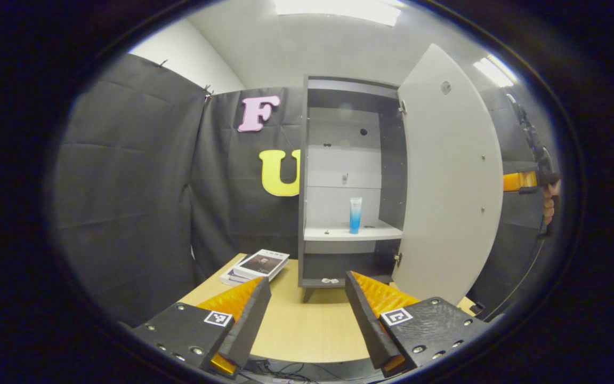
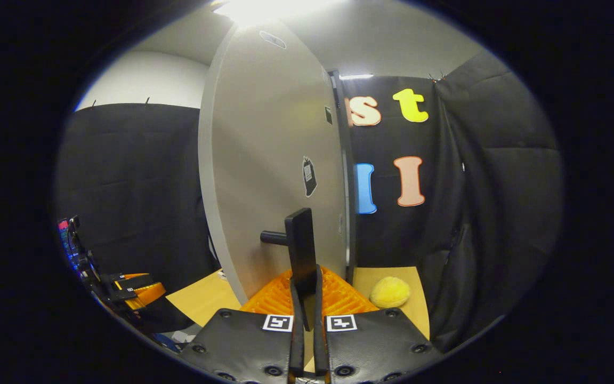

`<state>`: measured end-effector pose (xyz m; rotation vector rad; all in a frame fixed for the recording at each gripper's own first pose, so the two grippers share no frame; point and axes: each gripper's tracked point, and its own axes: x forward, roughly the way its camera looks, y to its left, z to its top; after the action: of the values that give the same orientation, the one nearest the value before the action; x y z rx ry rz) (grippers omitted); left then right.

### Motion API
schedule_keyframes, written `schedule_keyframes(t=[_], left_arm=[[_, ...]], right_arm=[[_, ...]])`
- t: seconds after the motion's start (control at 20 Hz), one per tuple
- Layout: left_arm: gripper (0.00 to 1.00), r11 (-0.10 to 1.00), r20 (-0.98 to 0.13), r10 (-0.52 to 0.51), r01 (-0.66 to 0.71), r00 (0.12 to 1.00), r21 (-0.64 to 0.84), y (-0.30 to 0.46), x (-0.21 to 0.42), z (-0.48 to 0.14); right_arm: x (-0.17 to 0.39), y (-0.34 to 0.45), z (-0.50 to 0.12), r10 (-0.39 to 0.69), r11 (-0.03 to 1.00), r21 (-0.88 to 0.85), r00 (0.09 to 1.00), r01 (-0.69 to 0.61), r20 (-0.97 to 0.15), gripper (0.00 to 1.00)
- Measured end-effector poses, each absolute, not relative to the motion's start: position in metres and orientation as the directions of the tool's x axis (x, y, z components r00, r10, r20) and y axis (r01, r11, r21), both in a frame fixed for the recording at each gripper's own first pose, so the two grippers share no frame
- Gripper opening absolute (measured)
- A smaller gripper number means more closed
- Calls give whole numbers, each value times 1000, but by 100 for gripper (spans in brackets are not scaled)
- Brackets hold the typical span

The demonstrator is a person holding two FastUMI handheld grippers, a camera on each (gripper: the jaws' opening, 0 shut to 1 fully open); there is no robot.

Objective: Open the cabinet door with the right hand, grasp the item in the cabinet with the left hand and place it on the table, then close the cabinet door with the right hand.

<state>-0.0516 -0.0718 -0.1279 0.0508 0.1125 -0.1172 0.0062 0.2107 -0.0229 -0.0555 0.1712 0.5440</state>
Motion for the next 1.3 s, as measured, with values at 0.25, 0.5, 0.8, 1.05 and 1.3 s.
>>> schedule_keyframes(t=[0.25, 0.5, 0.8, 1.05, 1.3], left_arm=[[86, 994, -142, -108, 107, 984, -14, -75, -52, -122], [85, 993, -124, -111, 115, 986, 25, -76, -55, -117], [85, 990, -138, -132, 137, 982, 33, -78, -55, -125], [85, 976, -158, -209, 215, 965, 25, -84, -61, -125], [86, 960, -123, -279, 277, 953, -33, -93, -65, -112]], right_arm=[[14, 198, -23, 461, 887, 65, 874, -457, -153, 7], [8, 187, -25, 422, 906, 37, 896, -422, -134, 8], [-24, 158, -31, 387, 922, 83, 907, -378, -166, 5], [-12, 78, -13, 200, 978, 85, 971, -190, -132, 4], [31, 50, -6, 119, 984, 144, 989, -105, -92, 2]])
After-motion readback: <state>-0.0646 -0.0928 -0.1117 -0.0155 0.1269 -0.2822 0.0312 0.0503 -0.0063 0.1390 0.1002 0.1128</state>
